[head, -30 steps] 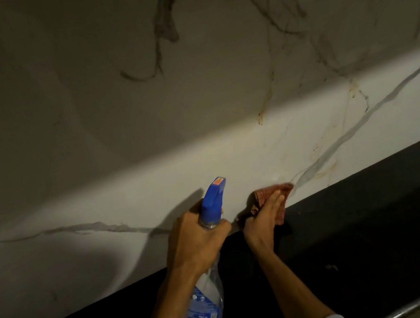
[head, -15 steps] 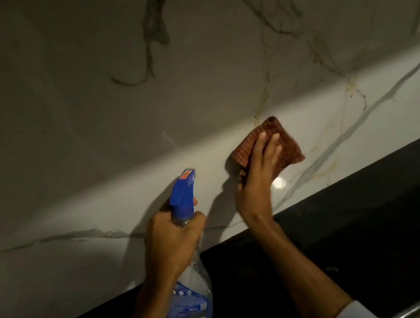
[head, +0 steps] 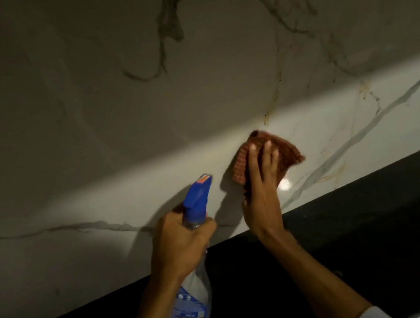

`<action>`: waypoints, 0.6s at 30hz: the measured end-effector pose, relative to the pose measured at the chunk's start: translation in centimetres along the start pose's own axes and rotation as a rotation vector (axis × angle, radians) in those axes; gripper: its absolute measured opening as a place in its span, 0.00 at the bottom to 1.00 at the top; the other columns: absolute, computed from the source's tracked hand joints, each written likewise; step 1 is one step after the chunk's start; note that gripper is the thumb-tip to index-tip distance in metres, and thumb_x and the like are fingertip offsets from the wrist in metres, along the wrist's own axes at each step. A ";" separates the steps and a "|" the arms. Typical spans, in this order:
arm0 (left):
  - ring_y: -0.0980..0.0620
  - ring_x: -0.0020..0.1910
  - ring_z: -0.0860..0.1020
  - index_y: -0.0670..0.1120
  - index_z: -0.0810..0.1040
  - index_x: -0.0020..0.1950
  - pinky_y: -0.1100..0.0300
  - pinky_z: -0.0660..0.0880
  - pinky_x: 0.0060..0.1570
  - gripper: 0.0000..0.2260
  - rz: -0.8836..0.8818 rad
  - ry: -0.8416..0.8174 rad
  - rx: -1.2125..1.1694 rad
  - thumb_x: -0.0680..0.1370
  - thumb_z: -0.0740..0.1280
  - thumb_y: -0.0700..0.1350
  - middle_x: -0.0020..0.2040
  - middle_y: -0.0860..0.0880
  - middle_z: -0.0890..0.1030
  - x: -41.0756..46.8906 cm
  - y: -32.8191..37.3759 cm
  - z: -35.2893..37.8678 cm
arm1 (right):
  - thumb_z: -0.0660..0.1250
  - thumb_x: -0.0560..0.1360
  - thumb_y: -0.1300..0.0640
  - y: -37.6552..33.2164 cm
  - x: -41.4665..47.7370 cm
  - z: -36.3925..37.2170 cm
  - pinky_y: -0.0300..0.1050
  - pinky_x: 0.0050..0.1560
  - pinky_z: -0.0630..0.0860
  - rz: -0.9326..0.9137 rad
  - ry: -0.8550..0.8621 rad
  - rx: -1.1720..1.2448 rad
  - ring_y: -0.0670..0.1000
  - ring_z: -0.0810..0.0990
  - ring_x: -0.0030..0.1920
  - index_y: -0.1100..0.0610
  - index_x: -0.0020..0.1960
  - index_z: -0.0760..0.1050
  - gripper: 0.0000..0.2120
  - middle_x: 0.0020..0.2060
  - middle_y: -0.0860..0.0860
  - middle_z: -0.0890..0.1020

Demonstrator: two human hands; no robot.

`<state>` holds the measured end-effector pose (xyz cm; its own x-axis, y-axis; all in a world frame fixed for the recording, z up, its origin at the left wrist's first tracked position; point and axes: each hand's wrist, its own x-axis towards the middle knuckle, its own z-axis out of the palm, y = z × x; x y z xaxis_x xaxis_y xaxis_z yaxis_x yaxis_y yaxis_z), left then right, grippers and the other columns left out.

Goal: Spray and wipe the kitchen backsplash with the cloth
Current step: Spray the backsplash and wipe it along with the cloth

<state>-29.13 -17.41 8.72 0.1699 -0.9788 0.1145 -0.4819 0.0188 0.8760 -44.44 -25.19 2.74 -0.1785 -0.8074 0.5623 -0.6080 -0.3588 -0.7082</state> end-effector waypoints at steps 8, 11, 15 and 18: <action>0.44 0.30 0.80 0.62 0.79 0.45 0.39 0.81 0.39 0.13 0.140 -0.049 -0.066 0.61 0.68 0.55 0.27 0.51 0.79 1.8 4.7 1.5 | 0.60 0.70 0.77 -1.5 7.4 -5.5 0.69 0.72 0.50 0.015 0.254 -0.075 0.56 0.40 0.77 0.53 0.78 0.44 0.45 0.78 0.53 0.44; 0.42 0.30 0.80 0.50 0.78 0.38 0.39 0.81 0.37 0.08 0.189 0.006 -0.078 0.62 0.68 0.51 0.27 0.48 0.78 2.3 6.2 2.0 | 0.60 0.70 0.77 -1.9 5.1 -4.4 0.70 0.70 0.57 -0.001 0.149 -0.110 0.55 0.38 0.76 0.52 0.78 0.44 0.45 0.77 0.52 0.41; 0.42 0.30 0.79 0.50 0.76 0.38 0.39 0.81 0.38 0.07 0.254 0.040 -0.072 0.63 0.68 0.51 0.27 0.50 0.77 2.6 7.9 1.6 | 0.66 0.68 0.74 -2.9 6.0 -5.4 0.68 0.72 0.48 -0.315 0.064 -0.263 0.60 0.43 0.76 0.53 0.76 0.49 0.44 0.76 0.56 0.47; 0.40 0.31 0.81 0.48 0.79 0.44 0.38 0.81 0.37 0.09 0.299 0.049 -0.090 0.66 0.69 0.48 0.30 0.42 0.81 3.0 9.2 1.0 | 0.67 0.66 0.73 -4.2 10.1 -8.4 0.66 0.72 0.49 -0.429 0.147 -0.375 0.64 0.50 0.75 0.56 0.76 0.55 0.43 0.76 0.59 0.54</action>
<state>-33.87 -20.40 16.67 0.0742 -0.9164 0.3933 -0.4387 0.3242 0.8381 -50.16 -27.91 14.97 0.0552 -0.5436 0.8375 -0.8768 -0.4276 -0.2198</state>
